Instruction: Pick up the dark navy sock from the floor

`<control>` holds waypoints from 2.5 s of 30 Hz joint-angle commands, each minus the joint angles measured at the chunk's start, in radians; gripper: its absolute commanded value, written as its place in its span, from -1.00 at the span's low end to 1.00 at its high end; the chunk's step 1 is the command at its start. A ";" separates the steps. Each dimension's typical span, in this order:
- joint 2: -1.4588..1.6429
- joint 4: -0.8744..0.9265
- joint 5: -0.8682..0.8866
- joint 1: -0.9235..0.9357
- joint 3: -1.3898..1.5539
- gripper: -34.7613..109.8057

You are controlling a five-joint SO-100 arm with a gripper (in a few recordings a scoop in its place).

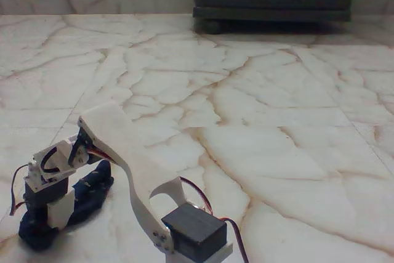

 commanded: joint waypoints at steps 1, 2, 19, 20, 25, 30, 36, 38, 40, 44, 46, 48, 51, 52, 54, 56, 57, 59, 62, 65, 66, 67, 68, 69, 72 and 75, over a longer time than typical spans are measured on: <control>0.044 -0.003 -0.023 0.005 -0.009 -0.52; 0.066 -0.003 -0.035 0.009 0.012 -0.52; 0.732 -0.195 -0.382 0.189 0.792 -0.52; 0.769 -0.225 -0.410 0.202 0.839 -0.52; 0.934 -0.244 -0.515 0.279 0.982 -0.52; 1.065 -0.272 -0.653 0.377 1.103 -0.52; 1.229 -0.270 -0.815 0.515 1.226 -0.52; 1.269 -0.270 -0.848 0.554 1.244 -0.52; 1.301 -0.267 -0.873 0.583 1.264 -0.52; 1.396 -0.273 -0.953 0.653 1.350 -0.52; 1.445 -0.298 -1.019 0.710 1.411 -0.52; 1.494 -0.302 -1.060 0.759 1.448 -0.52; 1.586 -0.307 -1.123 0.825 1.509 -0.52; 1.609 -0.322 -1.154 0.848 1.539 -0.52; 1.644 -0.390 -1.206 0.888 1.583 -0.52; 1.681 -0.414 -1.239 0.908 1.592 -0.52; 1.727 -0.414 -1.253 0.913 1.618 -0.52; 1.804 -0.425 -1.258 0.920 1.666 -0.52; 1.859 -0.453 -1.279 0.939 1.718 -0.52; 1.862 -0.480 -1.282 0.940 1.720 -0.52; 1.862 -0.528 -1.285 0.946 1.730 -0.52; 1.864 -0.551 -1.285 0.948 1.730 -0.52; 1.864 -0.563 -1.290 0.948 1.732 -0.52; 1.864 -0.604 -1.293 0.946 1.749 -0.52; 1.865 -0.931 -1.313 0.940 1.905 -0.52; 1.864 -1.094 -1.308 0.920 1.965 -0.52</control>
